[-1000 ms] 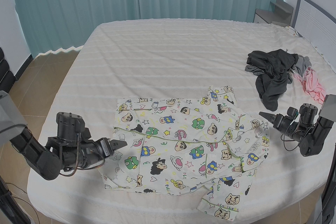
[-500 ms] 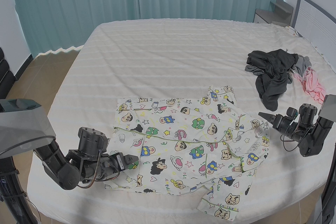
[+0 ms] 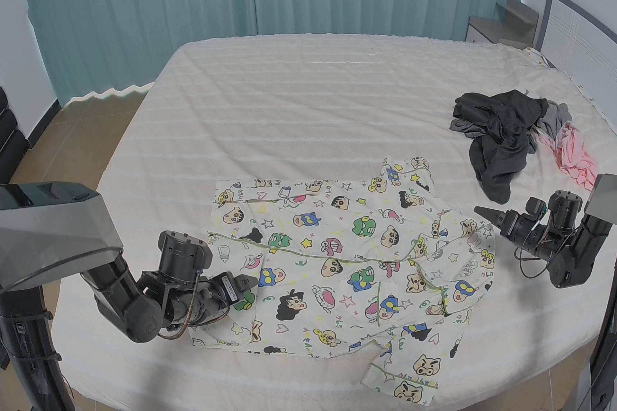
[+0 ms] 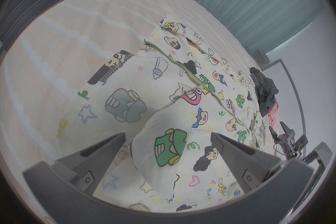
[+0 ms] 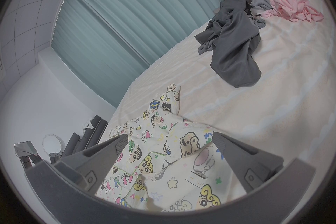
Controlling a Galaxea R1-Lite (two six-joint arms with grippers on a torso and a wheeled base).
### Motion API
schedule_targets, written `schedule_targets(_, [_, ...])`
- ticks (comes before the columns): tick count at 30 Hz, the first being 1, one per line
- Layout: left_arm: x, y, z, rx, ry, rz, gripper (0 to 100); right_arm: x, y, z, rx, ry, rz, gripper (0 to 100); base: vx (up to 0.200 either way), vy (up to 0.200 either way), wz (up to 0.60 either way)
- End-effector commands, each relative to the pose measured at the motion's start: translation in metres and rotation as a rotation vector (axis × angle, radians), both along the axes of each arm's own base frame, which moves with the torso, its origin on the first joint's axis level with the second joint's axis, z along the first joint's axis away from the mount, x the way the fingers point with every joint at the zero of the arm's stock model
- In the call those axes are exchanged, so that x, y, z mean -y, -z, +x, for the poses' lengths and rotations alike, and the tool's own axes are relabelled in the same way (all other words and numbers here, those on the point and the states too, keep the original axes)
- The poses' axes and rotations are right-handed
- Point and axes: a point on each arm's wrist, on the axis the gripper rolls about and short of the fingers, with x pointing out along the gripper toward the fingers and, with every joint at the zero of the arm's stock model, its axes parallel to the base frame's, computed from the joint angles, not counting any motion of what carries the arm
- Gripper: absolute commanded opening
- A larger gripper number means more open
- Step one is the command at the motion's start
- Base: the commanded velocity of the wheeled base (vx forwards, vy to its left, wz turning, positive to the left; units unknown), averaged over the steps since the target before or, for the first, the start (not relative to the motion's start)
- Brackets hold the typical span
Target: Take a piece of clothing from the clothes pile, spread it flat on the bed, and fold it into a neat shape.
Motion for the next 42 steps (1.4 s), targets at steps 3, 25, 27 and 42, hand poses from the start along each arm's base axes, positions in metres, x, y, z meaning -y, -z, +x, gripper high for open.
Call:
schedule_targets(3, [0.003,0.011,0.007,-0.02,-0.041,-0.003,100,0.0,0.001,0.0,-0.003,-0.003,0.001,100,0.0,0.0,0.0])
schedule_targets(25, [-0.044,-0.033,0.013,0.122,-0.183,0.027,0,-0.002,0.001,0.0,-0.003,-0.008,0.001,100,0.0,0.0,0.0])
schedule_targets(27, [-0.053,-0.032,0.015,0.123,-0.193,0.046,0,-0.002,0.001,0.0,-0.003,-0.008,0.001,100,0.0,0.0,0.0])
schedule_targets(42, [-0.075,-0.02,0.06,0.159,-0.143,0.045,0,-0.003,0.003,-0.001,-0.011,-0.009,0.002,100,0.0,0.0,0.0])
